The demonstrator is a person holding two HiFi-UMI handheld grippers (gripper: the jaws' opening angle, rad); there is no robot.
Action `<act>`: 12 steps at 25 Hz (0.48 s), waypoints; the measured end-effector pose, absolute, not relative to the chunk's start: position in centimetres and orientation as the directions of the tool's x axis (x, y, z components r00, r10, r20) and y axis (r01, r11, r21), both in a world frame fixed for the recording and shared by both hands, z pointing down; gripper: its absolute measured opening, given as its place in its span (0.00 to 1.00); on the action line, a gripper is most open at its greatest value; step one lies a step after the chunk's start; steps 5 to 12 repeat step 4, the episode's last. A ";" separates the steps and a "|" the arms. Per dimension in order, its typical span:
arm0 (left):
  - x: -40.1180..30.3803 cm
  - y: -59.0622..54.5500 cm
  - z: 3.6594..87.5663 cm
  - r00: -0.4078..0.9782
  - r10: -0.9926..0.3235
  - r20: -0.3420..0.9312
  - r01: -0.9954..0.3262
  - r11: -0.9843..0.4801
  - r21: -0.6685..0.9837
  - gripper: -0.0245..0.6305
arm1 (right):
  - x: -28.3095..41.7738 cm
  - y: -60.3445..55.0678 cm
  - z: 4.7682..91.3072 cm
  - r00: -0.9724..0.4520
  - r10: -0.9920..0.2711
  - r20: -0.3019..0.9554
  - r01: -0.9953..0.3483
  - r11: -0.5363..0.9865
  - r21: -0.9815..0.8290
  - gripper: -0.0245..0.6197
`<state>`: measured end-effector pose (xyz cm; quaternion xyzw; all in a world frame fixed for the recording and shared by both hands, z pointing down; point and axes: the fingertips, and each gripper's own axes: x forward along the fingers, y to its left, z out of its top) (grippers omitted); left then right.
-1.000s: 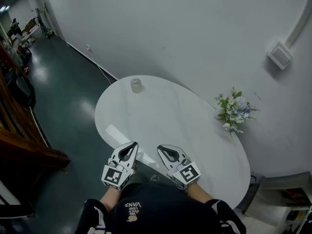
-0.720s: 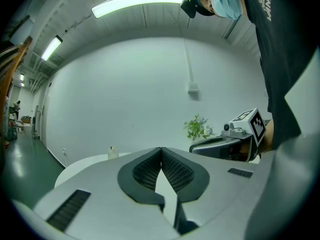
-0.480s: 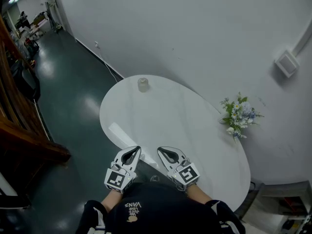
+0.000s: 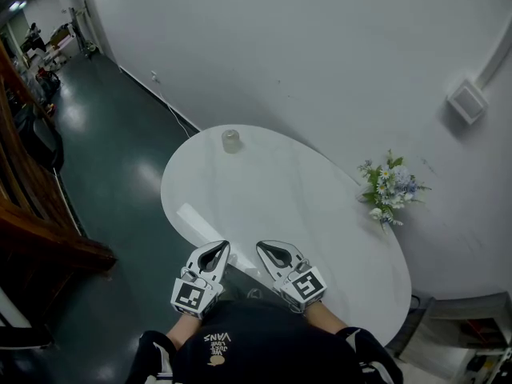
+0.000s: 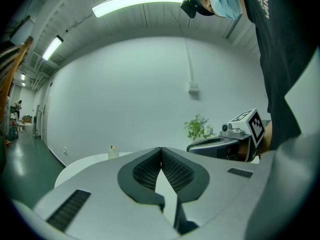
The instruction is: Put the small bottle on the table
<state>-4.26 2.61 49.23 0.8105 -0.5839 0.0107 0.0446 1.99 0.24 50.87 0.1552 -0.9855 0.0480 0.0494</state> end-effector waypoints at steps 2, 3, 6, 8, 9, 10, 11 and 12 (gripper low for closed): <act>-4.3 2.4 49.3 0.318 -0.945 0.072 -0.948 -0.315 0.056 0.07 | 2.1 -0.1 51.1 -0.947 -0.303 0.107 -0.311 0.948 -0.066 0.11; -4.3 2.3 49.4 0.318 -0.945 0.074 -0.948 -0.315 0.054 0.07 | 2.1 -0.2 51.1 -0.947 -0.304 0.105 -0.311 0.948 -0.062 0.11; -4.3 2.3 49.4 0.319 -0.945 0.075 -0.948 -0.315 0.053 0.07 | 2.1 -0.3 51.2 -0.947 -0.304 0.104 -0.311 0.948 -0.059 0.11; -4.3 2.3 49.4 0.319 -0.945 0.075 -0.948 -0.315 0.053 0.07 | 2.1 -0.3 51.2 -0.947 -0.304 0.104 -0.311 0.948 -0.059 0.11; -4.3 2.3 49.4 0.319 -0.945 0.075 -0.948 -0.315 0.053 0.07 | 2.1 -0.3 51.2 -0.947 -0.304 0.104 -0.311 0.948 -0.059 0.11; -4.3 2.3 49.4 0.319 -0.945 0.075 -0.948 -0.315 0.053 0.07 | 2.1 -0.3 51.2 -0.947 -0.304 0.104 -0.311 0.948 -0.059 0.11; -4.3 2.3 49.4 0.319 -0.945 0.075 -0.948 -0.315 0.053 0.07 | 2.1 -0.3 51.2 -0.947 -0.304 0.104 -0.311 0.948 -0.059 0.11; -4.3 2.3 49.4 0.319 -0.945 0.075 -0.948 -0.315 0.053 0.07 | 2.1 -0.3 51.2 -0.947 -0.304 0.104 -0.311 0.948 -0.059 0.11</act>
